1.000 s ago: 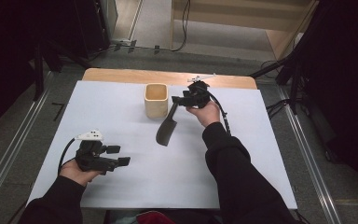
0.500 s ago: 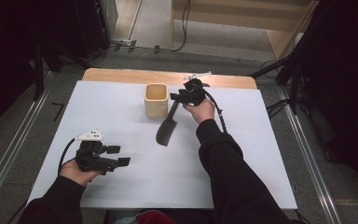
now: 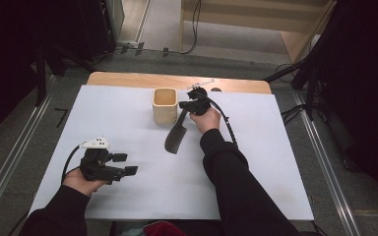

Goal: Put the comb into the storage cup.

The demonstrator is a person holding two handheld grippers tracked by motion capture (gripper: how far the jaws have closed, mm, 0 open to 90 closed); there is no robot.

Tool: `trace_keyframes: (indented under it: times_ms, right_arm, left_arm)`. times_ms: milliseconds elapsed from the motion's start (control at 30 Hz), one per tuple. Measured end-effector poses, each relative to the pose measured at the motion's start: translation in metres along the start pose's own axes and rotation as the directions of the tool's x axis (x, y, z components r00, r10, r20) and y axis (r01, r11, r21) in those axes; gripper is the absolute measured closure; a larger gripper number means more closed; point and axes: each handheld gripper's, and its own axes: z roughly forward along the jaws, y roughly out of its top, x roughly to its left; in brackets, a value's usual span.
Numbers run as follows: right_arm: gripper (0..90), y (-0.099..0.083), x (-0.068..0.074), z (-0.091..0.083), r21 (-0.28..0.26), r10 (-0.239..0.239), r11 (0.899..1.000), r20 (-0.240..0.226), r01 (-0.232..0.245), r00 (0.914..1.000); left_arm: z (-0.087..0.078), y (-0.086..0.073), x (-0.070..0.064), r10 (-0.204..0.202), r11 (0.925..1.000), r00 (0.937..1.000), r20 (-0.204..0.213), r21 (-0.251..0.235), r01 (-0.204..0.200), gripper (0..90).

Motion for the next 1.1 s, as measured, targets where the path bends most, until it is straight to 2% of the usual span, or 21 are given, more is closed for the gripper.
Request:
trace_keyframes:
  times_ms: [467,633,767,867,1100]
  right_arm:
    - [87.7,-0.012,-0.002,0.012,0.038,0.003,0.999,0.010,-0.003,0.9999]
    - [87.7,-0.013,-0.001,0.010,0.044,0.001,0.999,0.006,-0.002,1.0000]
    - [87.7,-0.014,0.000,0.008,0.048,-0.024,0.999,0.003,0.024,0.9997]
    - [87.7,-0.015,-0.001,0.007,0.050,-0.023,0.998,0.001,0.023,0.9997]
    - [87.7,-0.013,-0.003,0.010,0.050,-0.035,0.998,0.017,0.034,0.9992]
  left_arm:
    - [0.001,0.000,-0.001,0.007,0.9999,1.0000,-0.003,0.007,-0.007,26.1]
    - [0.001,0.000,-0.001,0.008,0.9999,1.0000,-0.002,0.007,-0.008,26.1]
    - [0.001,0.000,-0.001,0.008,0.9999,1.0000,-0.001,0.009,-0.008,26.1]
    - [0.002,0.000,-0.001,0.008,0.9999,1.0000,-0.001,0.012,-0.008,26.1]
    - [0.002,0.000,-0.001,0.008,0.9999,1.0000,-0.002,0.012,-0.007,26.1]
